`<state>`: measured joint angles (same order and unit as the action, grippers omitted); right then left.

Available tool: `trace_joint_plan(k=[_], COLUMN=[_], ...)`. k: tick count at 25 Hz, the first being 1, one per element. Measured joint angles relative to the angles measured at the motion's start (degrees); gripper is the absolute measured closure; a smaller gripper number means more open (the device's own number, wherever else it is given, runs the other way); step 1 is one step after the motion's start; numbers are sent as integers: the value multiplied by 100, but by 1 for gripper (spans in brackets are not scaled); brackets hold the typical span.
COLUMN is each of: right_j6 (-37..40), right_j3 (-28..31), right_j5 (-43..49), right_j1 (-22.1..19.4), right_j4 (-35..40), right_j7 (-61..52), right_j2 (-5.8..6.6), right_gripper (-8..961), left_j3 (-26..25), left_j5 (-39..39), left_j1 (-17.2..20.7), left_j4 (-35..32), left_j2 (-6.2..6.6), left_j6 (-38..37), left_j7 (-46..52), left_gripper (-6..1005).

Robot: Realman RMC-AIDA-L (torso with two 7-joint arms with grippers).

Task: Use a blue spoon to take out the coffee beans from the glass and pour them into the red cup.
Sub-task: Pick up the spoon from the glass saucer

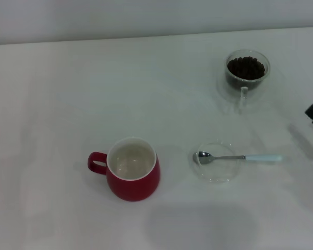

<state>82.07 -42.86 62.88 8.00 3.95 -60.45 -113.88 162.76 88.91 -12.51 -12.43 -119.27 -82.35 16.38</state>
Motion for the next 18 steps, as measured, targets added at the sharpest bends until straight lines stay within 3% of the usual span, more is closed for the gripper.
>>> trace_joint_plan(k=[5,9,18], right_j6=[234,513,609], right_j3=[-201,-233,-311], right_j5=[707,1234,1813], right_j1=[-111,-125,-109], right_j4=[119,125,144], right_j7=[-1026,-1487,-1850], right_j2=[426,632,695], right_gripper=[105,131,130], left_j3=[7,7,2], left_j5=[-55,-116,-199], left_j1=[-49,-119,-146], left_j4=[-4,-5,-5], left_j2=[0,0,0], left_j6=[1,6,17], left_j7=[-31,-36,-38], left_gripper=[211,211,211])
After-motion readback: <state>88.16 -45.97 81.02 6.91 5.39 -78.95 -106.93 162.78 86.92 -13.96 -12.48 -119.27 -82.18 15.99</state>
